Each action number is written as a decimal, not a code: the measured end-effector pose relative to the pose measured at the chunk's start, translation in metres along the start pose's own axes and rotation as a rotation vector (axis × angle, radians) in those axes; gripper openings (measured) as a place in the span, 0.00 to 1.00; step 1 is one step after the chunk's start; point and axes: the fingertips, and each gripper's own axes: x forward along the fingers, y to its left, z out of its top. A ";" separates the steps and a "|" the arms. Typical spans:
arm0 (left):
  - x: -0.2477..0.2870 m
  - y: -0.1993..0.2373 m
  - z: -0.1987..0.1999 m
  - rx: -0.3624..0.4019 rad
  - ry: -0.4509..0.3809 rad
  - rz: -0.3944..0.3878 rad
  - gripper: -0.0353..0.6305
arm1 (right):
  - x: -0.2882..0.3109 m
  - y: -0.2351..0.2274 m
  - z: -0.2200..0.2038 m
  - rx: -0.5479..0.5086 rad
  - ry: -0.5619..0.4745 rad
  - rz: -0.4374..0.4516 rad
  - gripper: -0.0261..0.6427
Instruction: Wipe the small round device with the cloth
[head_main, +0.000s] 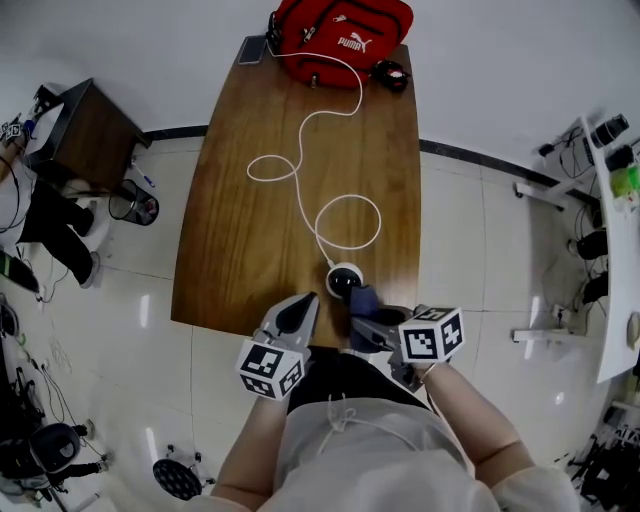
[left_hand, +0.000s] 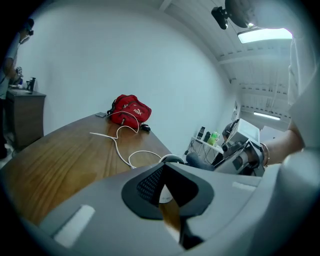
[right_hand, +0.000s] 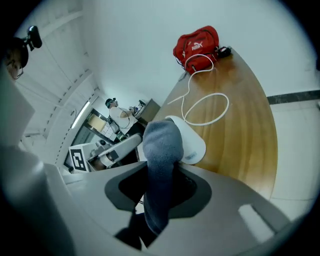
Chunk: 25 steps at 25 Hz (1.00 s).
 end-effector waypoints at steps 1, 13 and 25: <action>0.001 -0.001 0.001 0.002 0.000 -0.005 0.06 | -0.004 0.005 0.008 -0.031 -0.024 -0.003 0.21; -0.012 0.005 -0.006 -0.013 0.015 0.004 0.06 | 0.033 0.066 0.099 -0.624 -0.132 -0.117 0.21; -0.009 0.009 -0.012 -0.046 0.030 -0.020 0.06 | 0.003 -0.018 0.121 -0.399 -0.195 -0.271 0.21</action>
